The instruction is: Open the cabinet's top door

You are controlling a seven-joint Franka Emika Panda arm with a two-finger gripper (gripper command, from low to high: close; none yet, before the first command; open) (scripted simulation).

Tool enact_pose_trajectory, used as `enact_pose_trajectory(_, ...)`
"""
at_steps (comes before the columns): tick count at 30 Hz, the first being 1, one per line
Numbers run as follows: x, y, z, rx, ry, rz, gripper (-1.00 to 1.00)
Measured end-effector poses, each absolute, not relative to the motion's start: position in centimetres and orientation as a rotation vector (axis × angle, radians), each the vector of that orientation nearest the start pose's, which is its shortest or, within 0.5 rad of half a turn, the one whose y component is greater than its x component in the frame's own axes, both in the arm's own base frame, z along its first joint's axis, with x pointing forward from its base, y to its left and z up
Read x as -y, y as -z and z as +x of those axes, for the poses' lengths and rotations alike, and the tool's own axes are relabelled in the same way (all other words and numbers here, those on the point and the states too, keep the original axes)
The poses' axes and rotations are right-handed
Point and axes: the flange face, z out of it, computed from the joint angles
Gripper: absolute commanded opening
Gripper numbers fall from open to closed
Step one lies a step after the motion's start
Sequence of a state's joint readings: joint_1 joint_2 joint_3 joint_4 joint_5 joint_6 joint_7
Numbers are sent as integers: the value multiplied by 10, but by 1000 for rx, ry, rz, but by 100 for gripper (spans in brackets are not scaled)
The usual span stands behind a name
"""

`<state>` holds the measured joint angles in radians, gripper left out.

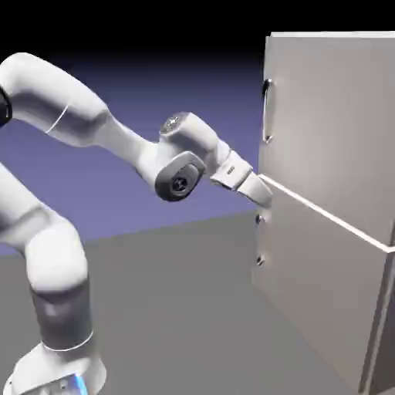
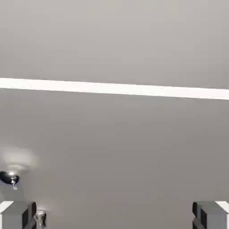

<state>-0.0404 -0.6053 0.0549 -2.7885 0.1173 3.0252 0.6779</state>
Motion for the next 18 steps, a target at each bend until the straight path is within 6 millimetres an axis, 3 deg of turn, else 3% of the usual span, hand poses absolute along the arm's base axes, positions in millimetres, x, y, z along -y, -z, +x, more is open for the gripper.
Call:
enact_pose_trajectory(9,14,-547,374,-1057,1242,-2245,0)
enact_pose_trajectory(18,5,-595,354,-1063,1383,-2079,0)
